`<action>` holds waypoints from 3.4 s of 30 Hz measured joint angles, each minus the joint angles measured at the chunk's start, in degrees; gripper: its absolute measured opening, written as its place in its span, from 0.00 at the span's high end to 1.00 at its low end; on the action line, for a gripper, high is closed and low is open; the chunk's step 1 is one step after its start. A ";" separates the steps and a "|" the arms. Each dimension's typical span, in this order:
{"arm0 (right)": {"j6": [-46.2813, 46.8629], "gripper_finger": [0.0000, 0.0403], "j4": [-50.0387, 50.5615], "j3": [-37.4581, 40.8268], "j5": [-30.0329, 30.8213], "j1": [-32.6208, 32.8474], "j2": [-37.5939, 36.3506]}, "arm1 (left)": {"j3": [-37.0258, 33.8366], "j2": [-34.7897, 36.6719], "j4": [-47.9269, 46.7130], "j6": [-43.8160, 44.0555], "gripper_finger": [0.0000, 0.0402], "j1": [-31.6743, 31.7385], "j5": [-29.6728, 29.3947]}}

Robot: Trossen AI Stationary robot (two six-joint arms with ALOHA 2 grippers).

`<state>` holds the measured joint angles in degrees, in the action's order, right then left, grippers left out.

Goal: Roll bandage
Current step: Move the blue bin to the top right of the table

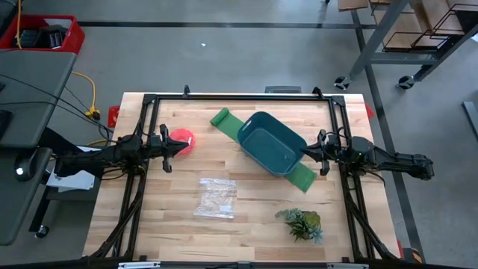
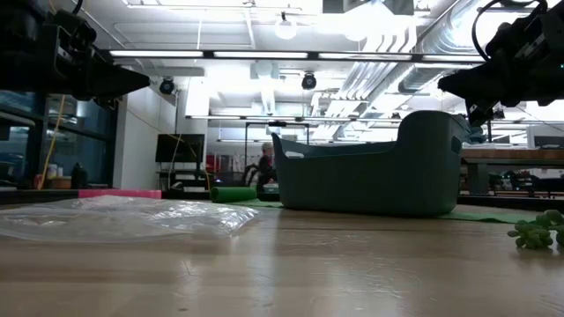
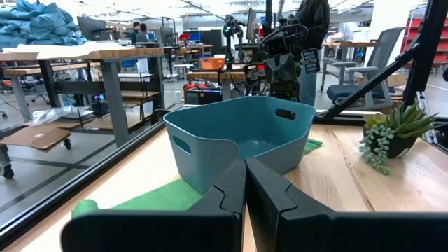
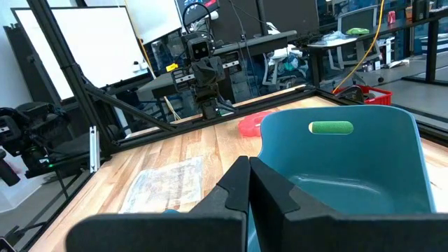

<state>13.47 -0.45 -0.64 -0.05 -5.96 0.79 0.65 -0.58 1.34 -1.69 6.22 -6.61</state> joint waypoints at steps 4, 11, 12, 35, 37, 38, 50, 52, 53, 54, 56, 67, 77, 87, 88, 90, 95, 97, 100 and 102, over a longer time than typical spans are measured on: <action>0.02 1.00 0.00 0.02 0.02 0.00 -0.02 | -0.03 -0.01 0.42 0.15 0.99 0.00 -0.08; 0.00 1.00 -0.02 0.00 0.02 0.00 -0.02 | -0.01 -1.66 27.39 26.31 0.99 0.04 -2.19; 0.01 1.00 -0.01 0.00 0.01 -0.01 -0.01 | 0.39 -2.84 30.13 30.69 0.99 0.19 -5.66; -5.92 1.00 -0.72 0.01 3.78 -0.51 -0.12 | 40.63 -58.41 19.29 42.23 0.99 11.63 10.91; -5.43 1.00 -1.86 0.02 5.31 -0.81 -0.08 | 42.31 -61.40 19.32 43.35 0.99 12.99 12.00; -1.59 1.00 -3.12 0.02 6.16 -0.78 -0.05 | 43.32 -62.94 19.25 44.09 0.99 13.60 12.50; 59.81 1.00 -20.73 -1.04 32.05 -0.63 2.11 | 61.76 -76.30 3.93 35.52 0.99 25.23 22.71; 59.99 1.00 -20.80 -4.11 27.01 -0.05 5.57 | 63.69 -77.24 -1.78 32.60 0.99 27.31 25.23; 59.59 1.00 -20.74 -6.26 25.59 0.35 7.85 | 63.92 -77.49 -3.32 30.98 0.99 28.00 27.07; 58.49 1.00 -20.26 -8.82 24.43 0.71 10.52 | 63.90 -77.66 -4.78 29.20 0.99 28.73 29.48; 55.16 1.00 -17.52 -14.60 21.68 1.35 16.67 | 63.84 -77.99 -7.27 24.85 0.99 29.95 35.85; 33.03 1.00 -9.67 -43.30 12.60 3.65 49.60 | 62.06 -78.24 -22.07 10.70 0.99 31.13 45.19; 40.51 0.97 51.68 -68.32 1.70 5.15 65.87 | 52.52 -78.60 -1.22 25.05 0.99 31.95 44.47; 58.02 0.60 90.82 -75.32 -4.66 9.68 75.39 | 62.42 -84.43 -6.47 17.52 0.83 31.59 36.84; 62.31 0.57 90.59 -74.36 -4.23 9.77 75.25 | 62.51 -84.91 -6.88 18.20 0.80 31.65 36.65; 71.40 0.51 88.01 -72.09 -2.50 9.69 74.61 | 62.48 -85.81 -8.18 19.42 0.74 31.75 36.69; 86.04 0.48 79.09 -66.40 1.53 9.29 72.90 | 62.44 -86.79 -13.22 19.10 0.64 31.75 36.52; 88.87 0.48 76.63 -63.96 1.61 9.29 72.92 | 62.44 -86.79 -15.21 18.65 0.62 31.73 36.57; 92.65 0.48 72.20 -60.18 1.75 9.29 72.92 | 62.44 -86.79 -16.78 17.07 0.60 31.71 36.58; 95.46 0.48 68.68 -58.06 2.63 9.29 72.96 | 62.44 -86.79 -17.13 16.37 0.59 31.73 36.59</action>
<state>108.94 68.23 -58.70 2.58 3.33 73.76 63.09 -87.37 -15.79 14.67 37.95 29.97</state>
